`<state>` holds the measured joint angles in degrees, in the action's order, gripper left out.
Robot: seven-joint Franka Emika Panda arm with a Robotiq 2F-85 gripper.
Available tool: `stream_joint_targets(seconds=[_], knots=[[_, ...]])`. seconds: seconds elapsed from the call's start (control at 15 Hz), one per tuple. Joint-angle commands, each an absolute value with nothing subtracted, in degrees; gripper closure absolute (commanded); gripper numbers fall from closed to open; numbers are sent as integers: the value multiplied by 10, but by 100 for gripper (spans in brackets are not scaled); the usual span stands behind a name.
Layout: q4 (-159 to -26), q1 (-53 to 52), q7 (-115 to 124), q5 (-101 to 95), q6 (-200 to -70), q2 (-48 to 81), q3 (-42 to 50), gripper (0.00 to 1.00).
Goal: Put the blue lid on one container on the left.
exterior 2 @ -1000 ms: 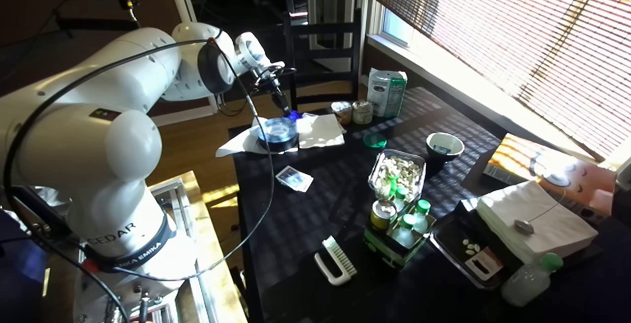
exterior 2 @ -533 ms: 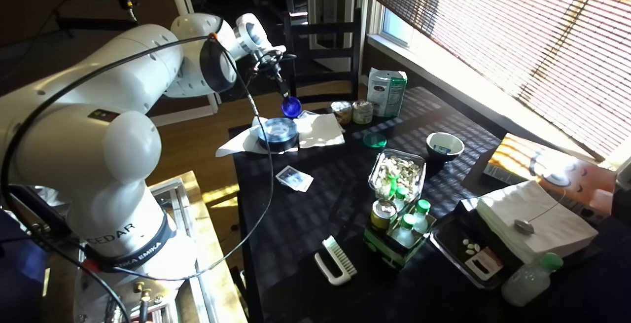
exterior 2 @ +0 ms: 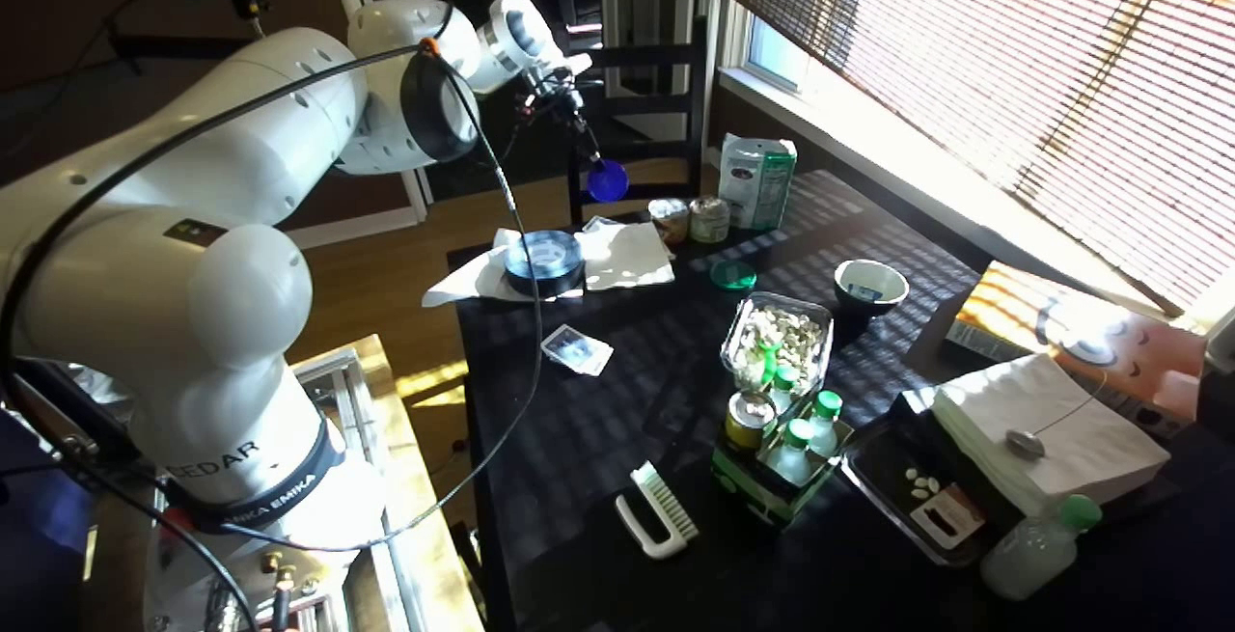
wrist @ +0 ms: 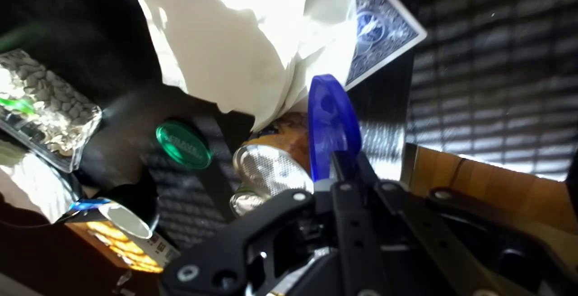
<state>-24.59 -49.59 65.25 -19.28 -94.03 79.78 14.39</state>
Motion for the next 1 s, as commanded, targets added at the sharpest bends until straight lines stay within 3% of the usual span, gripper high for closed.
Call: stream_joint_targets(seconds=[0.0, 0.27, 0.93], knots=[[-246, -497, 679, -238, -912, 786, 188, 99], [-246, -493, 687, -275, -872, 790, 223, 99], [-254, -476, 660, -268, -828, 819, 198, 99]])
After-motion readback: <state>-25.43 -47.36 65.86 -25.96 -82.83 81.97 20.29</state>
